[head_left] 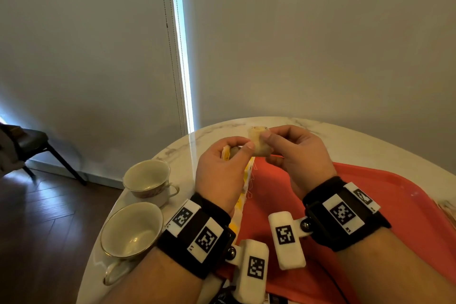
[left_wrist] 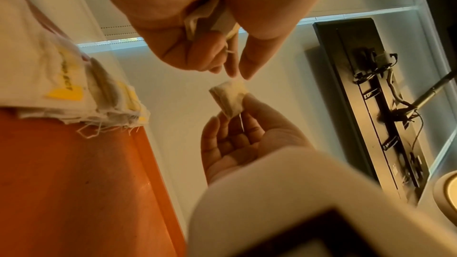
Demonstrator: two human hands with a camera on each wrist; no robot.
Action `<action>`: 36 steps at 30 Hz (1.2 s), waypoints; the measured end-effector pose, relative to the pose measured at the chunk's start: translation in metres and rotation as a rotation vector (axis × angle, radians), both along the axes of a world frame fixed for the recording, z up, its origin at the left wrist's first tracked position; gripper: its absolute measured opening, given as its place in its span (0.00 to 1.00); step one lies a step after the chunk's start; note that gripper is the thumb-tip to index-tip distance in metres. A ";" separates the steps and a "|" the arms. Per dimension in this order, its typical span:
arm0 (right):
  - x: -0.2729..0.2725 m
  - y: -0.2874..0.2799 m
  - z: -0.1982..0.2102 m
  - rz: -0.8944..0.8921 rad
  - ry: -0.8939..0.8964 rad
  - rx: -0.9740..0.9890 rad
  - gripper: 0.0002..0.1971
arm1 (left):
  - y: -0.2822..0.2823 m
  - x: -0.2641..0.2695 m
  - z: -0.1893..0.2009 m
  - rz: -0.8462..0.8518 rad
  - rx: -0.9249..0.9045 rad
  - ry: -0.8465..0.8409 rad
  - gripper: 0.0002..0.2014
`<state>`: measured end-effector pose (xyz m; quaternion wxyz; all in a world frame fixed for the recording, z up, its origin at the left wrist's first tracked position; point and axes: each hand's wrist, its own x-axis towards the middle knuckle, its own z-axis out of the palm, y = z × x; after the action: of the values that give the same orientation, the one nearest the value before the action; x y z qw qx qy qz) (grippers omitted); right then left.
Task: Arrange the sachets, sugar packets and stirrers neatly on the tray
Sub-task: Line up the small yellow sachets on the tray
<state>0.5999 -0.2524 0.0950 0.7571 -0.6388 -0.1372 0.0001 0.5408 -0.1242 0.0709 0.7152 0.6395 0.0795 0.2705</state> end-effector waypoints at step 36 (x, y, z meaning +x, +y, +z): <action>-0.032 0.014 -0.016 0.208 0.471 -0.449 0.07 | 0.025 -0.037 0.049 0.022 -0.266 0.031 0.09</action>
<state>0.5677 -0.2388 0.0793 0.6043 -0.7545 -0.0195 0.2552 0.5042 -0.0993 0.1200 0.7893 0.5423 0.1328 0.2555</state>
